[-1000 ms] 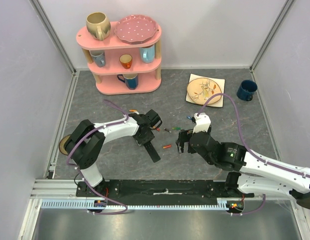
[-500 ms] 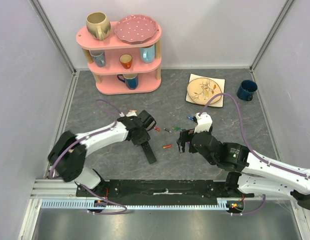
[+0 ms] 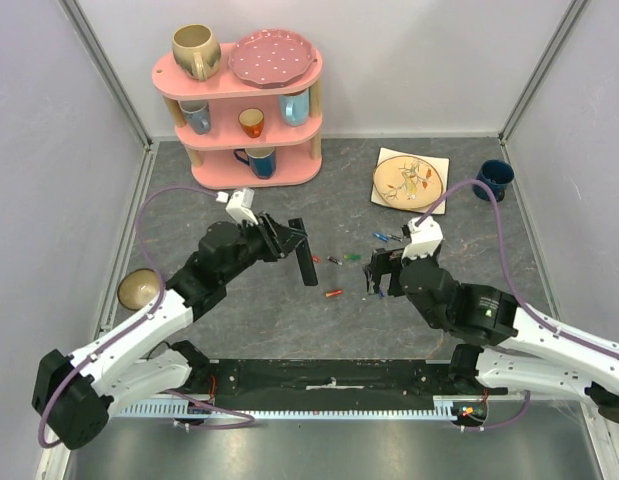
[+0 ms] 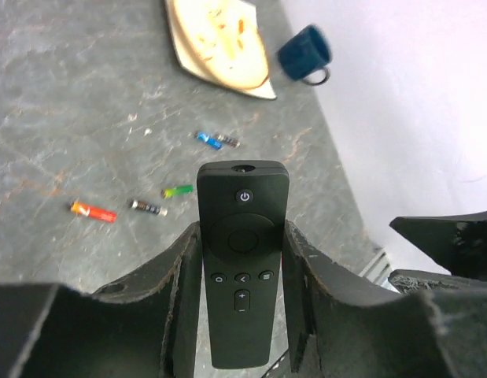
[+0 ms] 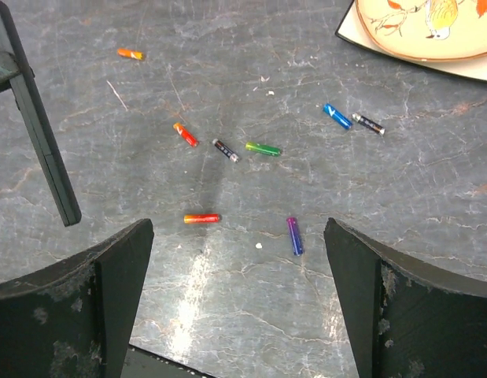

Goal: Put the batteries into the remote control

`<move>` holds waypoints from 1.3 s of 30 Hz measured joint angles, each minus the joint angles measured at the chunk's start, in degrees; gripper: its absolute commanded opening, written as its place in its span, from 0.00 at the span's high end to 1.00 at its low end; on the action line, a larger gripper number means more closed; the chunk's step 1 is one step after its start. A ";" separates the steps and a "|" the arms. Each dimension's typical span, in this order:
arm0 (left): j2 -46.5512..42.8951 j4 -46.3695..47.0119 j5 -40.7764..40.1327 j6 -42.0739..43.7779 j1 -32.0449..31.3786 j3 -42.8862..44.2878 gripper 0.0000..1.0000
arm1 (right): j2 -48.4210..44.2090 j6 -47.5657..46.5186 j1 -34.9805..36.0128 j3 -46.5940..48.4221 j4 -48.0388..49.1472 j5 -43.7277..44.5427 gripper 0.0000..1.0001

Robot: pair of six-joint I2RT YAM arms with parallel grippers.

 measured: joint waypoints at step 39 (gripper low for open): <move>14.64 73.11 54.23 -33.99 20.37 -16.09 0.98 | -1.51 14.43 -19.21 -24.41 52.96 -51.80 0.05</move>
